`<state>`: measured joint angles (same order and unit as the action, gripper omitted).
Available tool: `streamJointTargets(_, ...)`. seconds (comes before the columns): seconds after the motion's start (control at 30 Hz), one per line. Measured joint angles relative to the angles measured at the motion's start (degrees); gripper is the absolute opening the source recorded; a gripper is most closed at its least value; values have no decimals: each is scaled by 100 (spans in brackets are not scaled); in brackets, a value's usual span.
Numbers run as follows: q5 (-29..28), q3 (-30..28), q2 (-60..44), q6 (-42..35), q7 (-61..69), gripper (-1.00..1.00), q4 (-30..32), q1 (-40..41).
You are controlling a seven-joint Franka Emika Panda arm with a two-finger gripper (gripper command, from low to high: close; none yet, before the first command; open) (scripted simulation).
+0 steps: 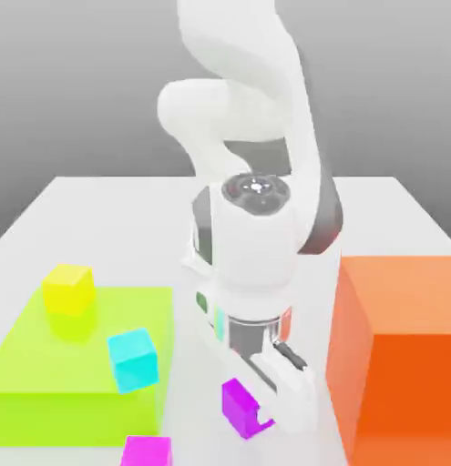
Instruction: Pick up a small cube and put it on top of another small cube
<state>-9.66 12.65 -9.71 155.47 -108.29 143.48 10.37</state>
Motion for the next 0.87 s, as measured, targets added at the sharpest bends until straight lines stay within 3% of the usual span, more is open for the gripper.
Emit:
streamJointTargets(0.1,-317,-224,517,-459,140,-100,-119,276)
streamJointTargets(0.27,-378,-623,1445,-1213,-206,-100,175,1113)
streamJointTargets(0.57,359,-1739,3319,-2372,-842,-100,1067,2209)
streamJointTargets(0.77,633,-1952,2696,-1315,-959,-100,1590,2318)
streamJointTargets(0.8,637,-1960,2604,-1184,-958,100,1629,2315)
streamJointTargets(0.87,637,-1960,2604,-1184,-958,100,1629,2315)
